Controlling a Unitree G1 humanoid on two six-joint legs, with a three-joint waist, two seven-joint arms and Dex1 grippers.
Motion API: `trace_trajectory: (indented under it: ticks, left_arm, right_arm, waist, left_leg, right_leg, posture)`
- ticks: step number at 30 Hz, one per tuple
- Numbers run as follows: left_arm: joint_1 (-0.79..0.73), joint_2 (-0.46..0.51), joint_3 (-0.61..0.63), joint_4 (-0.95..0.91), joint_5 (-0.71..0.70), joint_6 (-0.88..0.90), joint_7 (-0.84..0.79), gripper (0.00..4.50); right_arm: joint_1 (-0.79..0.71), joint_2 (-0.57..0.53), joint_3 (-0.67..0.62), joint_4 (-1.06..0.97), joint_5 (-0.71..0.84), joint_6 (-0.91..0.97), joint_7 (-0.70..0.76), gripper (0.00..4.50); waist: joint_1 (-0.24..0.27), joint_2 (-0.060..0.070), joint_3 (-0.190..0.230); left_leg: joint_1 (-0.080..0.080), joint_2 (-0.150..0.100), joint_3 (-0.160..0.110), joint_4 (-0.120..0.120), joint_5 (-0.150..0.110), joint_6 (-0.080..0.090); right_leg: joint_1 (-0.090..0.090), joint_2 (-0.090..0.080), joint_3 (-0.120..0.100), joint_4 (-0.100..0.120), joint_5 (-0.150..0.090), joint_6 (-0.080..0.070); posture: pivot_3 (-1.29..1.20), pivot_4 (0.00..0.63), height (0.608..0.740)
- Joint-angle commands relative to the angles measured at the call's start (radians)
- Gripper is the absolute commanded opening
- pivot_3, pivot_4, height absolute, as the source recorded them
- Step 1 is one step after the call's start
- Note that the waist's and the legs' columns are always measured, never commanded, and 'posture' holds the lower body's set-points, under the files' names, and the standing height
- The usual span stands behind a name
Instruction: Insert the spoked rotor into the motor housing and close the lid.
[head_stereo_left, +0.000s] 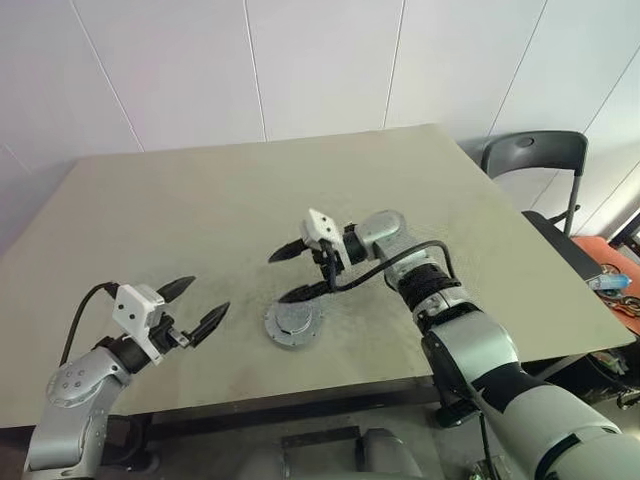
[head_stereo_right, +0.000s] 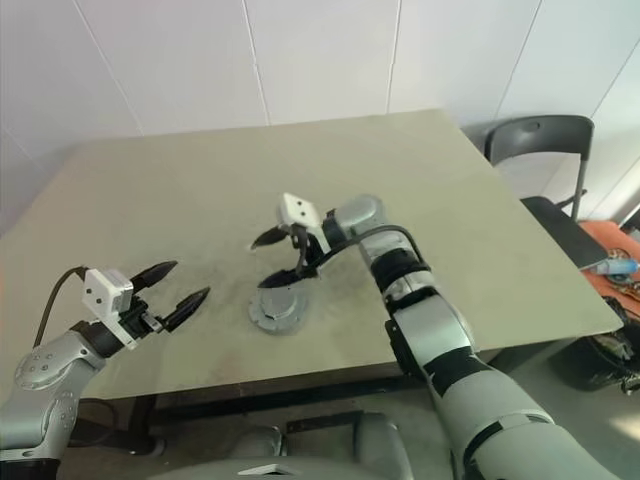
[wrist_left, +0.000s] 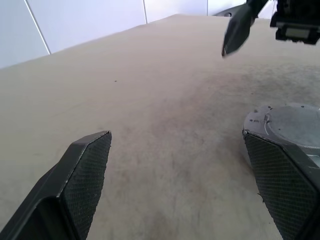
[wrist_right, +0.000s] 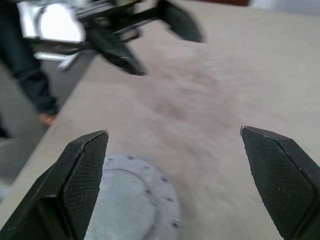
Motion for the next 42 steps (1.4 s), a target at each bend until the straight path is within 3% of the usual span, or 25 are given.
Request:
trace_trajectory:
  ticks: [1,6,16,29,35,42]
  left_arm:
    - [0.000,0.002,0.003,-0.042,-0.011,0.002,0.000,4.50]
    - [0.019,-0.004,-0.006,-0.045,-0.008,-0.003,-0.003,4.50]
    - [0.000,0.010,-0.007,-0.021,-0.011,0.001,-0.028,4.50]
    - [-0.060,0.013,-0.038,0.026,-0.004,0.013,-0.064,4.50]
    - [-0.065,0.011,-0.050,0.036,-0.004,0.008,-0.067,4.50]
    - [-0.077,0.010,-0.056,0.052,-0.003,0.006,-0.078,4.50]
  right_arm:
    - [0.128,-0.057,-0.022,-0.249,0.018,0.180,-0.111,4.46]
    - [0.290,-0.098,-0.024,-0.554,0.071,0.403,-0.205,4.46]
    - [0.413,-0.095,0.048,-0.802,0.116,0.601,-0.345,4.46]
    - [0.473,-0.151,0.144,-0.835,0.094,0.540,-0.405,4.46]
    - [0.491,-0.161,0.169,-0.853,0.129,0.522,-0.366,4.46]
    - [0.445,-0.165,0.209,-0.758,0.077,0.439,-0.387,4.46]
  waist:
    - [0.004,-0.001,0.000]
    - [0.004,0.000,0.000]
    - [0.016,0.000,0.000]
    - [0.019,-0.001,0.000]
    - [0.020,-0.001,0.000]
    - [0.020,-0.001,0.000]
  left_leg:
    - [0.000,0.000,0.000,0.000,0.000,0.000]
    - [0.000,0.000,0.001,0.000,0.000,0.000]
    - [0.000,0.000,0.001,0.002,0.000,0.000]
    - [0.000,0.000,0.001,0.001,0.000,0.000]
    - [-0.001,0.000,0.001,0.002,0.000,0.000]
    - [0.000,0.000,0.001,0.002,0.000,0.000]
  right_leg:
    - [0.000,0.000,0.000,0.000,0.000,0.000]
    - [-0.001,0.000,0.000,0.001,-0.002,0.000]
    - [0.000,0.000,0.001,0.000,-0.003,0.000]
    - [0.000,0.000,0.000,-0.001,-0.003,0.000]
    - [0.000,0.000,0.000,-0.002,-0.003,0.000]
    - [0.000,0.000,0.000,-0.002,-0.003,0.000]
  posture:
    - [0.00,0.000,0.740]
    - [0.00,0.000,0.740]
    - [0.00,0.000,0.740]
    - [0.00,0.000,0.740]
    - [0.00,0.000,0.740]
    - [0.00,0.000,0.740]
